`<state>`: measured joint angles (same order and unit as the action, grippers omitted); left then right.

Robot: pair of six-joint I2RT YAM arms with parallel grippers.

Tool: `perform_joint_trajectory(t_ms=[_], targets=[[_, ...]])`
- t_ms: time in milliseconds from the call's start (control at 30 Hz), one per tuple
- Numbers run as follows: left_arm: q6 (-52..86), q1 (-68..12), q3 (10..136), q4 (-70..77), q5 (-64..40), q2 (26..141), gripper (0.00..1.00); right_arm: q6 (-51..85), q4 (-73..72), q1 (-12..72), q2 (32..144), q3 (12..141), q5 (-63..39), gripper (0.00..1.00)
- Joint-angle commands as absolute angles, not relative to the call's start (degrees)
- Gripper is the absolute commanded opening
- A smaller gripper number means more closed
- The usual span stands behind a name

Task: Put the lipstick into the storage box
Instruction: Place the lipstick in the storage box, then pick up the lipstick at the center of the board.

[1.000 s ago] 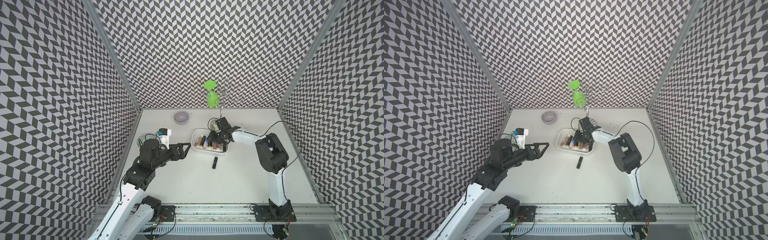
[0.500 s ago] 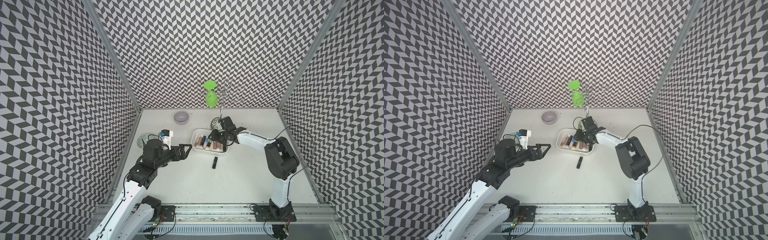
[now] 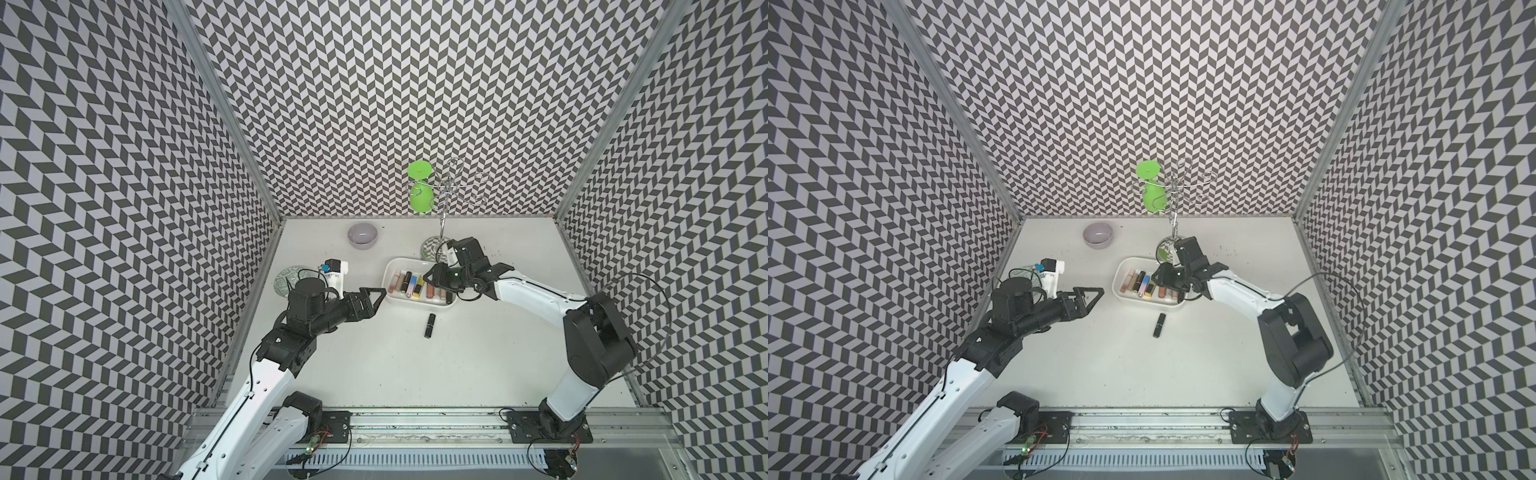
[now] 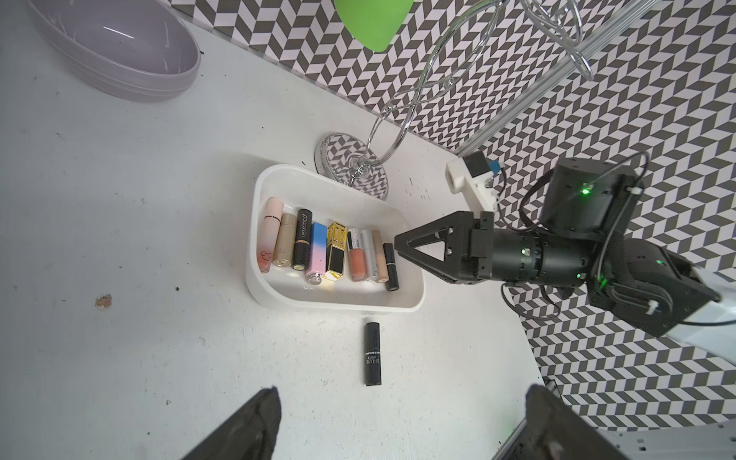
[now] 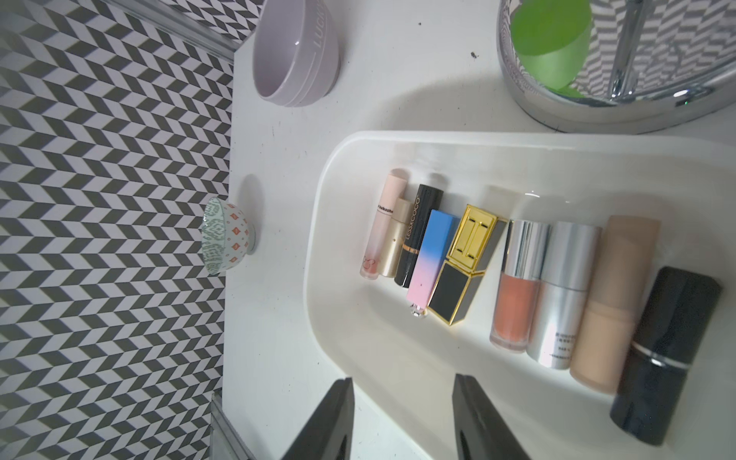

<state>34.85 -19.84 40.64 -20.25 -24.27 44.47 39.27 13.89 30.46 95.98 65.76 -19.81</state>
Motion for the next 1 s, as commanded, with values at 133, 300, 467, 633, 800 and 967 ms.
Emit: perform_joint_trajectory(t_ms=[133, 300, 467, 633, 800, 967], targets=[[37.02, -19.57, 37.90, -15.45, -27.32, 44.55, 0.99, 37.54, 17.27, 30.61, 85.60, 60.56, -19.36, 0.45], [37.36, -19.58, 36.57, -16.20, -26.93, 44.13, 0.99, 36.22, 24.27, 34.52, 82.16, 58.03, -12.71, 0.50], [37.27, -19.59, 36.55, -20.42, -24.70, 41.47, 0.99, 38.58, 29.87, 43.22, 81.17, 57.50, -1.54, 0.58], [36.39, -19.60, 37.06, -25.81, -20.90, 35.68, 0.99, 42.07, 34.52, 47.99, 83.41, 59.06, 5.05, 0.62], [33.06, -19.60, 37.53, -27.33, -20.07, 31.18, 0.99, 46.18, 35.46, 51.22, 88.37, 61.48, 6.41, 0.62], [29.88, -19.56, 39.51, -29.79, -22.38, 27.50, 0.99, 50.31, 37.50, 54.50, 95.05, 66.40, 7.67, 0.62]])
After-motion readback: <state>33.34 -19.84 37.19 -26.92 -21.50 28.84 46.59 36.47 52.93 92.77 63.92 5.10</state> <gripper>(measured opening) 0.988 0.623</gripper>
